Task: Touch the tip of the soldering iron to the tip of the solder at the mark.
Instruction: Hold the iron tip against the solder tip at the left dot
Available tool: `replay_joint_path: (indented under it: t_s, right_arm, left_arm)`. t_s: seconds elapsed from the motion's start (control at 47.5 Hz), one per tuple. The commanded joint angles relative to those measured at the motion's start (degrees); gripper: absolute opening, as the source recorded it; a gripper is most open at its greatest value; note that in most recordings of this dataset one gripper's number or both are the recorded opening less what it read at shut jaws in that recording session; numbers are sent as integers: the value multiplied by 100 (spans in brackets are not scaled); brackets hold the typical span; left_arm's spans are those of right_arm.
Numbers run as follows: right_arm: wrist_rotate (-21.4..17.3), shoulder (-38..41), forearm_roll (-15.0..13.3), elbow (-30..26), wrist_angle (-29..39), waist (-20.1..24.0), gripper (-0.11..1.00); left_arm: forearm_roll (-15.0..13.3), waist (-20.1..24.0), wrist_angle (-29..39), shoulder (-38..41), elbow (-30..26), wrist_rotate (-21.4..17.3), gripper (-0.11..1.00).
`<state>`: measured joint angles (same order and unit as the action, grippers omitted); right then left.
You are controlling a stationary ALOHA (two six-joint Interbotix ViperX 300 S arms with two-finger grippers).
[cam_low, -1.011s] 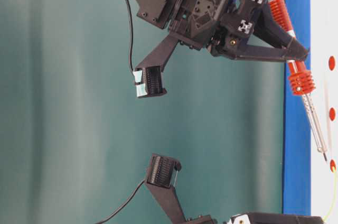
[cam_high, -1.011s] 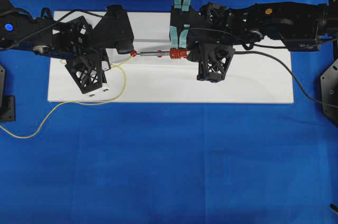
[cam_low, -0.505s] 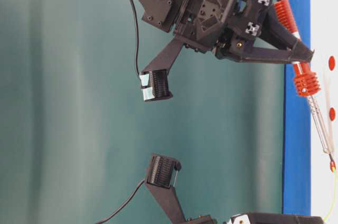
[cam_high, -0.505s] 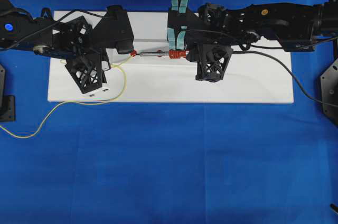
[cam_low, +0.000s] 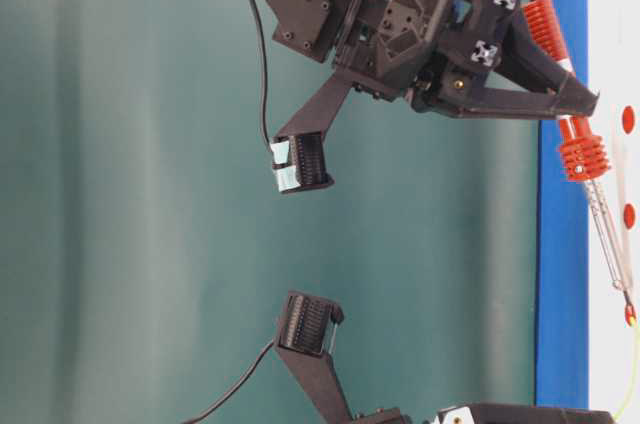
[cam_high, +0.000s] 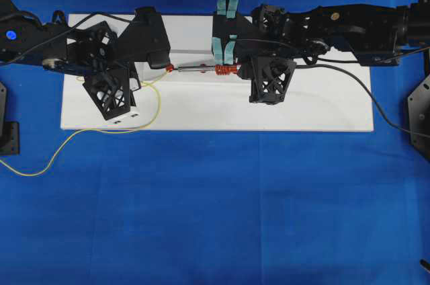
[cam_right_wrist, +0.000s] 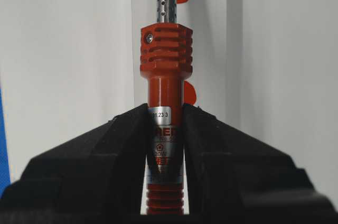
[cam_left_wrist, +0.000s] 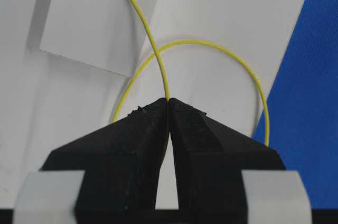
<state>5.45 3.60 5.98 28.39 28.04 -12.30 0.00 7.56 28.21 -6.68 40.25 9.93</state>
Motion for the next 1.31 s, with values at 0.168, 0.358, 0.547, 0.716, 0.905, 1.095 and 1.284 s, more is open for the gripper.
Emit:
replay_joint_path:
  t_s: [0.168, 0.358, 0.547, 0.716, 0.905, 1.095, 1.284]
  right_arm:
    - [0, -70, -9, -149, -18, 9, 6]
    - [9, -70, -18, -149, -18, 9, 6]
    - [0, -70, -18, -141, -18, 9, 6]
    - [0, -70, -9, -132, 0, 18, 6]
    - [0, -70, -9, -132, 9, 18, 6]
    - [0, -70, -9, -141, 9, 18, 6]
    - [-9, -70, -9, -132, 9, 18, 6]
  left_arm:
    - [-9, -18, 26, -26, -97, 9, 3]
    - [-9, -18, 26, -26, -123, 9, 3]
    - [-9, -9, 26, -9, -158, 0, 3]
    - [-9, -9, 26, -9, -149, 9, 3]
    - [-9, 26, 26, -9, -158, 0, 3]
    - [-9, 53, 26, -9, -158, 0, 3]
    - [-9, 53, 26, -9, -158, 0, 3]
